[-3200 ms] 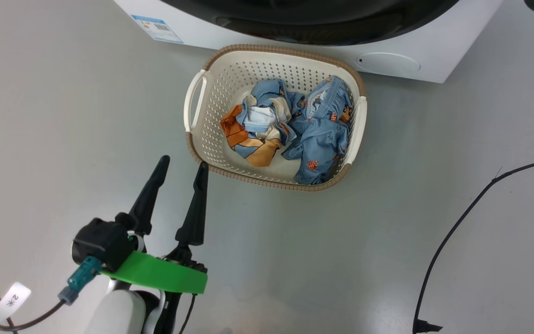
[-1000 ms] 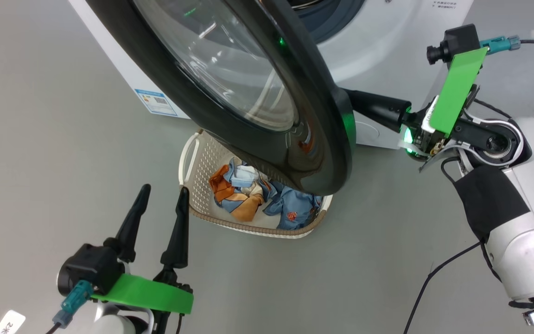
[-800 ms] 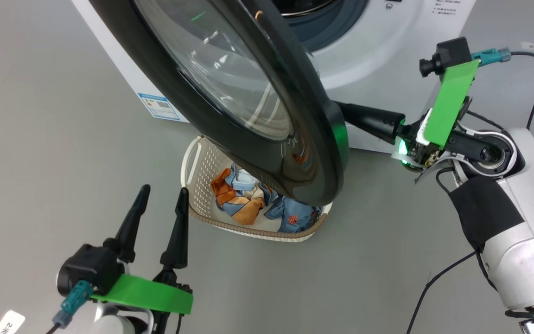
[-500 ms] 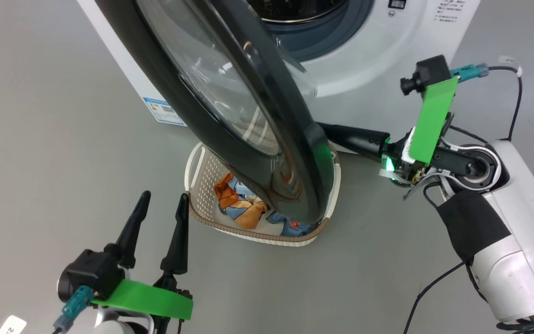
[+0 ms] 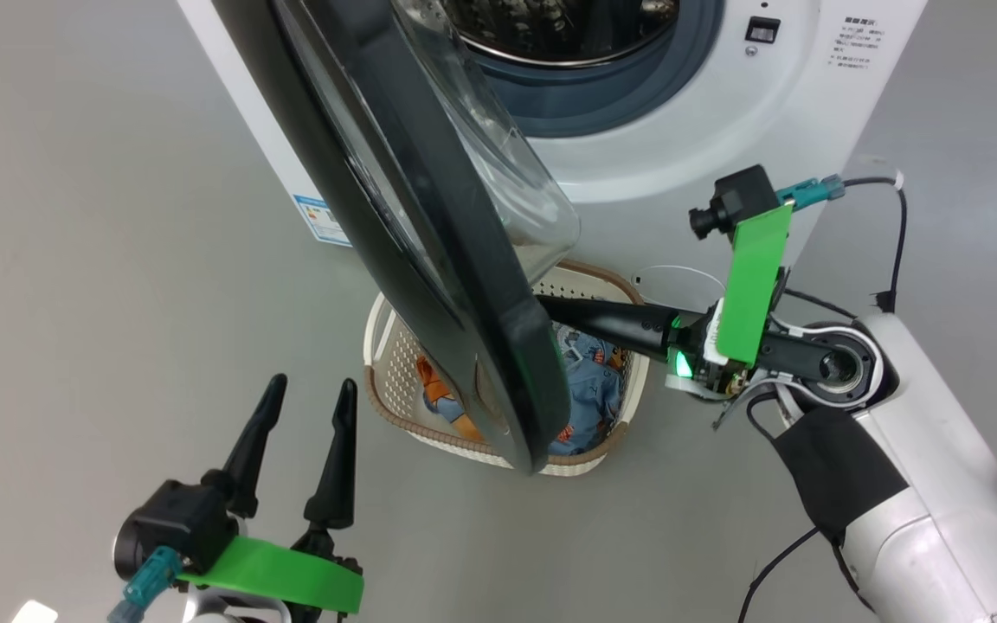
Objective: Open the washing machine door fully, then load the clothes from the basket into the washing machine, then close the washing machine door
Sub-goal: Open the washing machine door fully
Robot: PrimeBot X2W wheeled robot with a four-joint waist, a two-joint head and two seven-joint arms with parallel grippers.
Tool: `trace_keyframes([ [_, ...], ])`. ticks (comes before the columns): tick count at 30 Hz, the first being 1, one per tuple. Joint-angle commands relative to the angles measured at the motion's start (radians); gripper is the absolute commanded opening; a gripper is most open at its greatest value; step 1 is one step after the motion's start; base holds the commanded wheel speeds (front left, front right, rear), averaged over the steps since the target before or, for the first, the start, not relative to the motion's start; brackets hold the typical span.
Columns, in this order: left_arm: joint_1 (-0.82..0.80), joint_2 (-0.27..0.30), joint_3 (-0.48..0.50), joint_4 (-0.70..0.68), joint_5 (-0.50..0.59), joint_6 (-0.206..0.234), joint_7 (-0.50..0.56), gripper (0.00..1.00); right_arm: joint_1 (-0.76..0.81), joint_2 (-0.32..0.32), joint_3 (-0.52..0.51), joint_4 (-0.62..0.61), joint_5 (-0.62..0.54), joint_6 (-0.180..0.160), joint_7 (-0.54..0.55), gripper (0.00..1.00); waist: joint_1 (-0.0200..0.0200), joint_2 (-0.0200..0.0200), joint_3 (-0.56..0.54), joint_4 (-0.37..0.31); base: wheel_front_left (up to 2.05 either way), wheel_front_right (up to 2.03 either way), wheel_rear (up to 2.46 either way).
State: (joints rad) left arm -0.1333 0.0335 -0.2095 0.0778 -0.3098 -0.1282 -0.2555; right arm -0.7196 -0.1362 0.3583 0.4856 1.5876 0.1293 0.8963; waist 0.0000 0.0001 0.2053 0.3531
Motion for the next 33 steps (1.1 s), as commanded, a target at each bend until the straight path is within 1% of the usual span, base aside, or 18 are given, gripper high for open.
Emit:
trace_keyframes([
  [1, 0.001, 0.017, 0.031, -0.016, 0.014, -0.003, -0.006, 1.00, 0.022, 0.037, 0.018, -0.034, 0.012, 0.001, 0.006, 0.00, 0.0000, -0.0001, -0.010, 0.008, 0.00, 0.00, 0.00],
  [14, 0.020, 0.017, 0.036, -0.014, 0.018, -0.002, -0.006, 1.00, 0.069, 0.063, 0.022, -0.040, 0.021, 0.001, -0.008, 0.00, 0.0000, -0.0001, -0.039, 0.011, 0.00, 0.00, 0.00],
  [24, 0.024, 0.017, 0.040, -0.009, 0.022, -0.002, -0.006, 1.00, 0.090, 0.052, -0.003, -0.033, -0.012, 0.001, -0.063, 0.00, 0.0000, -0.0001, -0.054, -0.029, 0.00, 0.00, 0.00],
  [25, 0.026, 0.017, 0.039, -0.008, 0.024, -0.002, -0.006, 1.00, 0.092, 0.048, -0.005, -0.032, -0.019, 0.001, -0.072, 0.09, 0.0000, -0.0001, -0.056, -0.035, 0.00, 0.00, 0.00],
  [27, 0.029, 0.017, 0.039, -0.005, 0.028, -0.002, -0.006, 1.00, 0.099, 0.042, -0.008, -0.031, -0.029, 0.001, -0.088, 0.33, 0.0000, -0.0001, -0.060, -0.047, 0.00, 0.00, 0.00],
  [29, 0.033, 0.017, 0.043, -0.003, 0.032, -0.002, -0.006, 1.00, 0.108, 0.035, -0.011, -0.031, -0.039, 0.001, -0.106, 0.53, 0.0000, -0.0001, -0.064, -0.059, 0.00, 0.00, 0.00],
  [30, 0.034, 0.017, 0.047, -0.002, 0.034, -0.002, -0.006, 1.00, 0.112, 0.032, -0.014, -0.031, -0.042, 0.001, -0.116, 0.78, 0.0000, -0.0001, -0.066, -0.065, 0.00, 0.00, 0.00],
  [31, 0.036, 0.017, 0.051, -0.001, 0.035, -0.002, -0.006, 1.00, 0.118, 0.027, -0.017, -0.032, -0.046, 0.001, -0.127, 0.99, 0.0000, -0.0001, -0.069, -0.070, 0.00, 0.00, 0.00],
  [33, 0.041, 0.017, 0.059, -0.001, 0.038, -0.002, -0.006, 1.00, 0.133, 0.019, -0.022, -0.036, -0.051, 0.001, -0.146, 1.00, 0.0000, -0.0001, -0.076, -0.081, 0.00, 0.00, 0.00],
])
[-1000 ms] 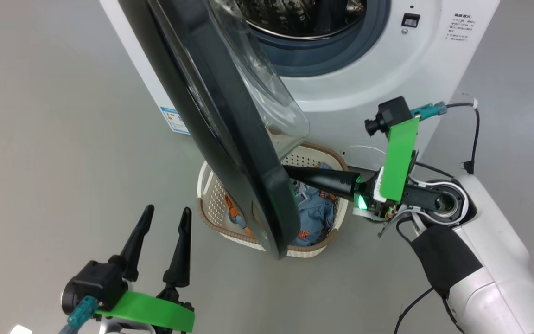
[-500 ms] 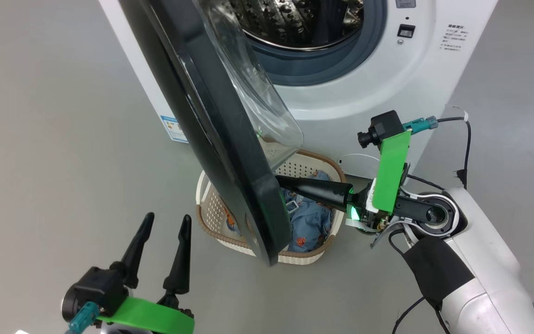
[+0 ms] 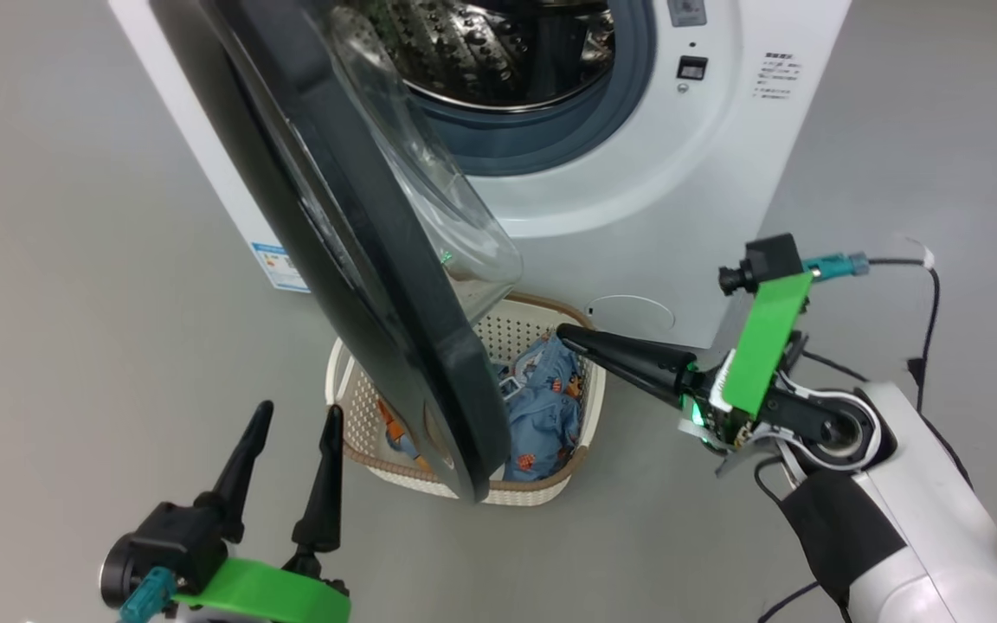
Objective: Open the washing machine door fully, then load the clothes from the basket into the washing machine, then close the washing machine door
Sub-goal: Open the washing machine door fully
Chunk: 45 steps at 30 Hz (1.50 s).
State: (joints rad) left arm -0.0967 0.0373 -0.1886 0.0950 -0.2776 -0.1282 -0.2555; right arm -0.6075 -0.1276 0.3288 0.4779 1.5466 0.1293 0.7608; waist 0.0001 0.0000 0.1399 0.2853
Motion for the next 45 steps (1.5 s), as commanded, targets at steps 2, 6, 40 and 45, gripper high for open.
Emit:
trace_keyframes([
  [2, 0.014, 0.013, 0.047, -0.018, 0.009, -0.002, -0.006, 1.00, 0.038, -0.001, 0.005, -0.033, -0.018, 0.001, -0.032, 1.00, -0.0001, 0.0000, -0.019, -0.026, 0.00, 0.00, 0.00],
  [6, 0.036, 0.013, 0.067, -0.019, 0.017, -0.002, -0.006, 1.00, 0.076, -0.027, 0.010, -0.049, -0.040, 0.001, -0.073, 1.00, -0.0001, 0.0000, -0.033, -0.051, 0.00, 0.00, 0.00],
  [40, 0.128, 0.013, 0.169, -0.029, 0.029, -0.002, -0.006, 1.00, 0.375, -0.300, 0.128, -0.104, -0.164, 0.001, -0.598, 1.00, -0.0001, 0.0000, -0.088, -0.221, 0.00, 0.00, 0.00],
  [45, 0.132, 0.013, 0.170, -0.026, 0.028, -0.002, -0.006, 1.00, 0.384, -0.334, 0.179, -0.091, -0.197, 0.001, -0.722, 1.00, -0.0001, 0.0000, -0.092, -0.227, 0.00, 0.00, 0.00],
])
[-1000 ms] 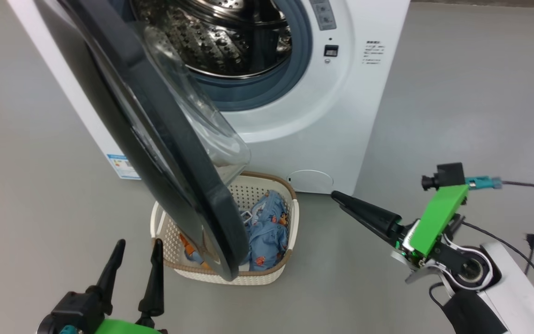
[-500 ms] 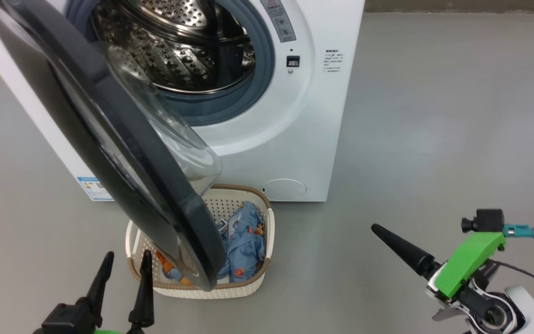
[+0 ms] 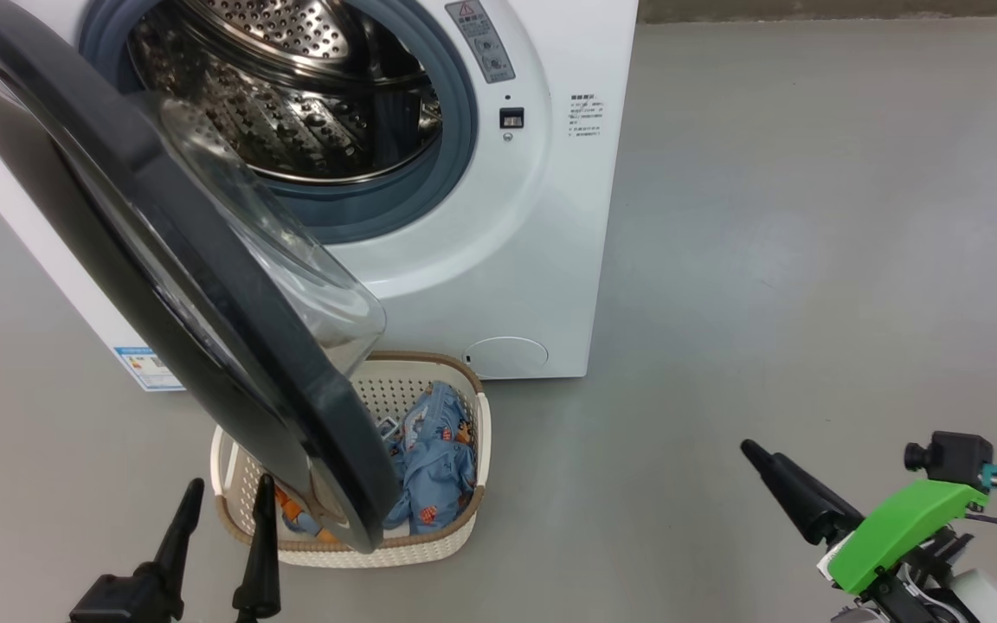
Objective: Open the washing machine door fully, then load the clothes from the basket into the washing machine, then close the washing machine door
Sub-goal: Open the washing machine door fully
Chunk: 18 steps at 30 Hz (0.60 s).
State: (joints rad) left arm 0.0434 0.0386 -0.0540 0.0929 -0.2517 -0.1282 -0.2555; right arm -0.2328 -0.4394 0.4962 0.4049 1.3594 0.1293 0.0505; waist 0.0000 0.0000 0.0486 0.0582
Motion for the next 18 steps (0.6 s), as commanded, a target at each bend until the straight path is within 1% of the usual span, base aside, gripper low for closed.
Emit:
trace_keyframes([
  [1, -0.008, 0.012, 0.034, -0.023, 0.002, -0.002, -0.006, 1.00, 0.011, -0.029, 0.021, -0.010, -0.019, 0.001, -0.042, 1.00, 0.0000, 0.0000, -0.002, 0.000, 0.00, 0.00, 0.00],
  [7, -0.005, 0.012, 0.035, -0.020, 0.004, -0.002, -0.006, 1.00, 0.009, -0.053, 0.069, 0.036, -0.046, 0.001, -0.220, 1.00, 0.0000, 0.0000, -0.008, 0.004, 0.00, 0.00, 0.00],
  [10, -0.003, 0.012, 0.035, -0.019, 0.006, -0.002, -0.006, 1.00, 0.001, -0.066, 0.095, 0.059, -0.072, 0.001, -0.279, 1.00, 0.0000, 0.0000, -0.011, 0.006, 0.00, 0.00, 0.00],
  [14, 0.001, 0.012, 0.038, -0.019, 0.010, -0.002, -0.006, 1.00, -0.009, -0.073, 0.092, 0.087, -0.126, 0.001, -0.310, 1.00, 0.0000, 0.0000, -0.016, 0.007, 0.00, 0.00, 0.00],
  [17, 0.002, 0.013, 0.040, -0.020, 0.011, -0.002, -0.006, 1.00, -0.008, -0.057, 0.008, 0.085, -0.212, 0.001, -0.312, 1.00, 0.0000, 0.0000, -0.016, 0.008, 0.00, 0.00, 0.00],
  [18, 0.002, 0.013, 0.040, -0.020, 0.011, -0.002, -0.006, 1.00, -0.008, -0.057, 0.008, 0.085, -0.212, 0.001, -0.312, 1.00, 0.0000, 0.0000, -0.016, 0.008, 0.00, 0.00, 0.00],
])
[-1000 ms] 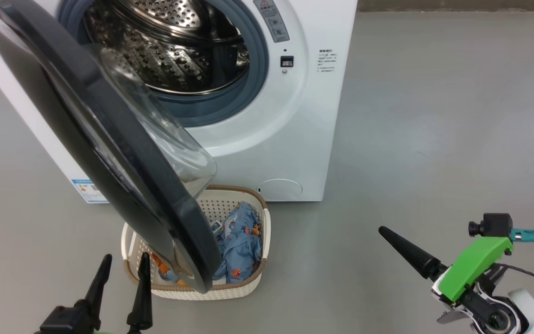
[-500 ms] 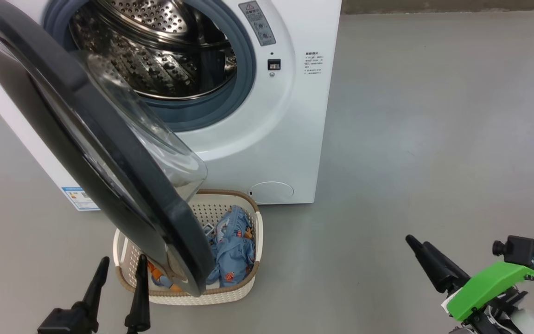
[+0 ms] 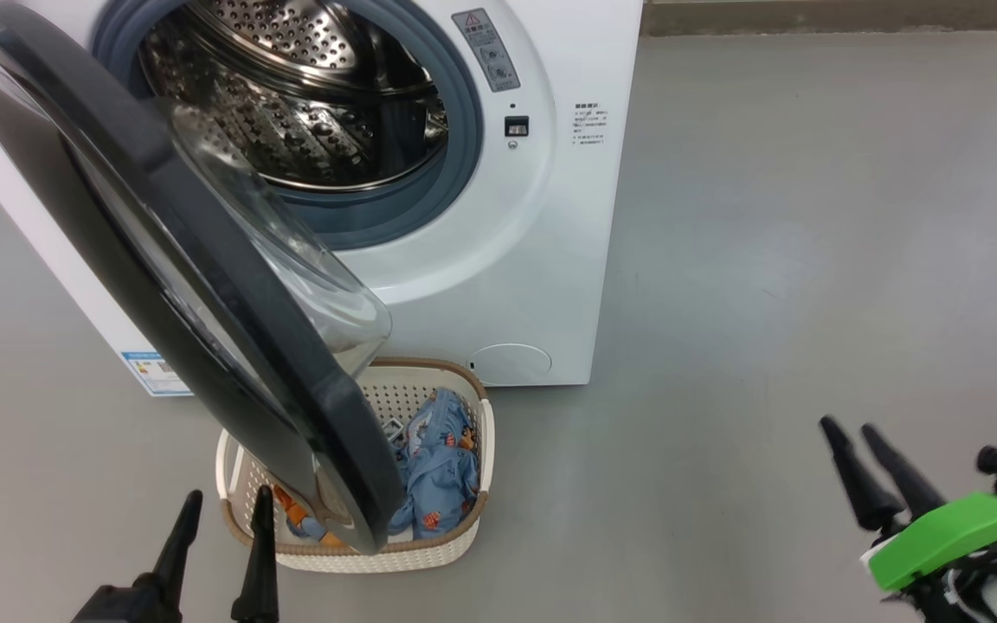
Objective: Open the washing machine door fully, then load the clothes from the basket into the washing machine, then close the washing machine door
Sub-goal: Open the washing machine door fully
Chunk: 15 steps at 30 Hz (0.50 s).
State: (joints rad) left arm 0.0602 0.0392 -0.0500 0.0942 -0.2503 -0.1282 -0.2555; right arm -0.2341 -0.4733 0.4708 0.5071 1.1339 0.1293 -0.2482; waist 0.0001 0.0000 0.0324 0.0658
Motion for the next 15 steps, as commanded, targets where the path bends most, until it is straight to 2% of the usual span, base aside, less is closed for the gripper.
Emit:
trace_keyframes([
  [1, -0.014, 0.013, 0.036, -0.022, 0.010, -0.002, -0.006, 1.00, 0.001, -0.014, -0.001, -0.023, -0.021, 0.001, -0.013, 1.00, 0.0000, 0.0000, 0.000, 0.001, 0.00, 0.00, 0.00],
  [9, -0.014, 0.016, 0.040, -0.025, 0.012, -0.002, -0.006, 1.00, 0.081, 0.077, -0.235, -0.097, -0.284, 0.001, -0.013, 1.00, 0.0000, 0.0000, 0.004, 0.004, 0.00, 0.00, 0.00],
  [15, -0.018, 0.019, 0.038, -0.027, 0.012, -0.002, -0.006, 1.00, 0.125, 0.117, -0.278, -0.122, -0.414, 0.001, -0.013, 1.00, 0.0000, 0.0000, 0.009, 0.006, 0.00, 0.00, 0.00],
])
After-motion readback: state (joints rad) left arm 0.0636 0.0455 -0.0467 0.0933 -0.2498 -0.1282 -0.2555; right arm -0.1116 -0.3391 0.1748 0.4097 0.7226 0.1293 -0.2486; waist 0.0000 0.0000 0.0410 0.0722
